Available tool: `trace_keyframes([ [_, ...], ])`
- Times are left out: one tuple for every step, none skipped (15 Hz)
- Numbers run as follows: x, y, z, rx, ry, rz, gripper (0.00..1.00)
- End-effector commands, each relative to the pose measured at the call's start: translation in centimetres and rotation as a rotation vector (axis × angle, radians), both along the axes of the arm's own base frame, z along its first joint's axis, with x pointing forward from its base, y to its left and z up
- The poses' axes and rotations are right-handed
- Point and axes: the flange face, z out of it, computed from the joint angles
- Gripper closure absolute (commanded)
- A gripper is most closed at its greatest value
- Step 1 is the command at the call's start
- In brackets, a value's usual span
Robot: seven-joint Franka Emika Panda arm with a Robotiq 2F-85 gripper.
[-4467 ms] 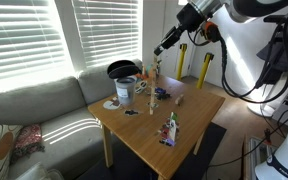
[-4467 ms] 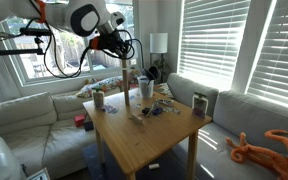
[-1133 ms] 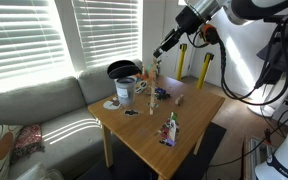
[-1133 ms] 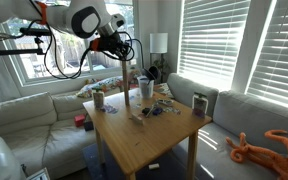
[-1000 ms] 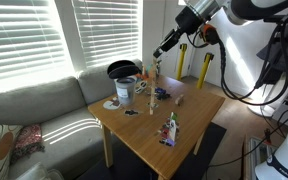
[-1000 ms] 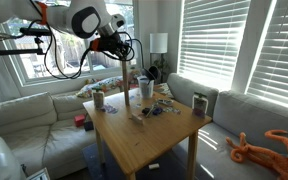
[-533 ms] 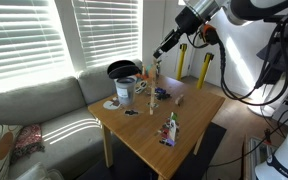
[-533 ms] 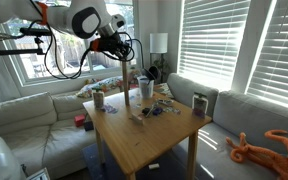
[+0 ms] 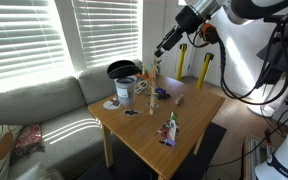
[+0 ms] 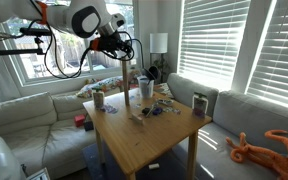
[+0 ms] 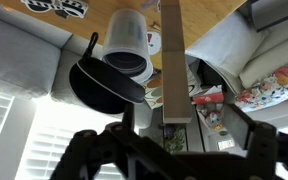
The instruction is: Take a block and add it upright to the block stack
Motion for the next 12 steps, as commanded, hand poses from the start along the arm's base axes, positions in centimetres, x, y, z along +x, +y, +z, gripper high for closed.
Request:
trace_keyframes([
  [-1.0,0.0,2.9,0.017,-0.044,-0.021,0.00],
  [-1.5,0.1,4.2,0.023,-0.062,-0.024,0.00],
  [-2.4,0.1,5.8,0.021,-0.082,-0.025,0.00],
  [-3.3,0.1,7.2,0.017,-0.088,-0.029,0.00],
  [-4.6,-0.4,8.8,-0.014,-0.076,-0.049,0.00],
  [-5.8,-0.9,9.8,-0.051,-0.049,-0.074,0.00],
  [-7.6,-1.9,11.0,-0.081,-0.036,-0.125,0.00],
  [-9.1,-3.1,11.7,-0.119,-0.002,-0.182,0.00],
  [-10.5,-4.2,11.7,-0.131,0.037,-0.221,0.00],
  [-11.6,-4.9,11.7,-0.148,0.084,-0.255,0.00],
  [-13.0,-5.4,11.4,-0.160,0.131,-0.290,0.00],
  [-14.3,-6.0,11.1,-0.162,0.179,-0.333,0.00],
])
